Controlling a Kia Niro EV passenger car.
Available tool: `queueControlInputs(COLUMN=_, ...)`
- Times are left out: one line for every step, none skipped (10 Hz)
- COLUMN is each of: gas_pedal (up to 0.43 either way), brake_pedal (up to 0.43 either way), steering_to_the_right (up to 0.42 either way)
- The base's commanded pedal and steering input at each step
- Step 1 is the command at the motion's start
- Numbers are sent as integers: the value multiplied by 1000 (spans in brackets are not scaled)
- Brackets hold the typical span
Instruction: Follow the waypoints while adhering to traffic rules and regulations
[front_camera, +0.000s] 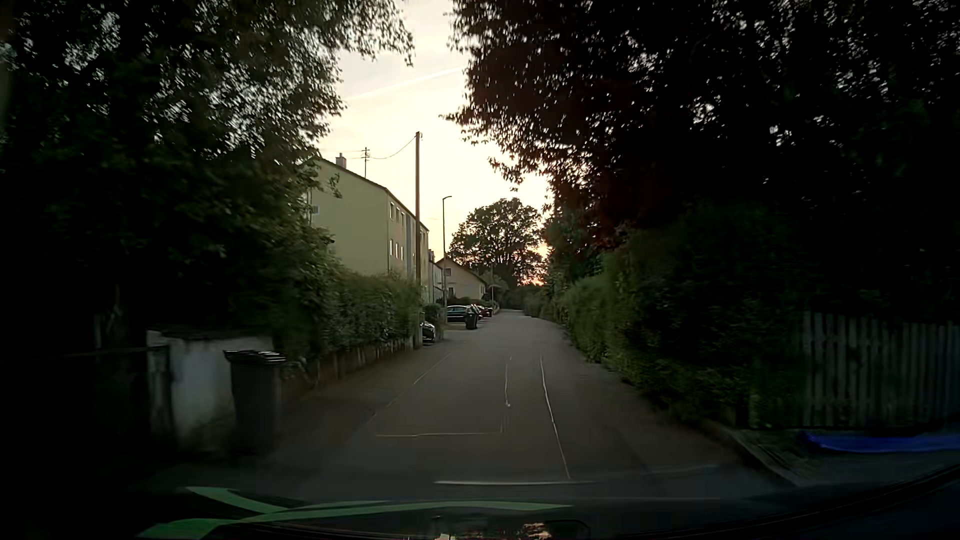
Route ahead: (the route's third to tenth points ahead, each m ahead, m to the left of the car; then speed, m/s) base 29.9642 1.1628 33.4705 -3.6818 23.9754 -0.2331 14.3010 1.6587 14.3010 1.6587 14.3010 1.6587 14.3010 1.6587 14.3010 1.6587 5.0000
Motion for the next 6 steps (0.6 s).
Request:
queueControlInputs(gas_pedal=87, brake_pedal=0, steering_to_the_right=-19)
queueControlInputs(gas_pedal=87, brake_pedal=0, steering_to_the_right=-20)
queueControlInputs(gas_pedal=87, brake_pedal=0, steering_to_the_right=-20)
queueControlInputs(gas_pedal=87, brake_pedal=0, steering_to_the_right=-20)
queueControlInputs(gas_pedal=87, brake_pedal=0, steering_to_the_right=-19)
queueControlInputs(gas_pedal=87, brake_pedal=0, steering_to_the_right=-14)
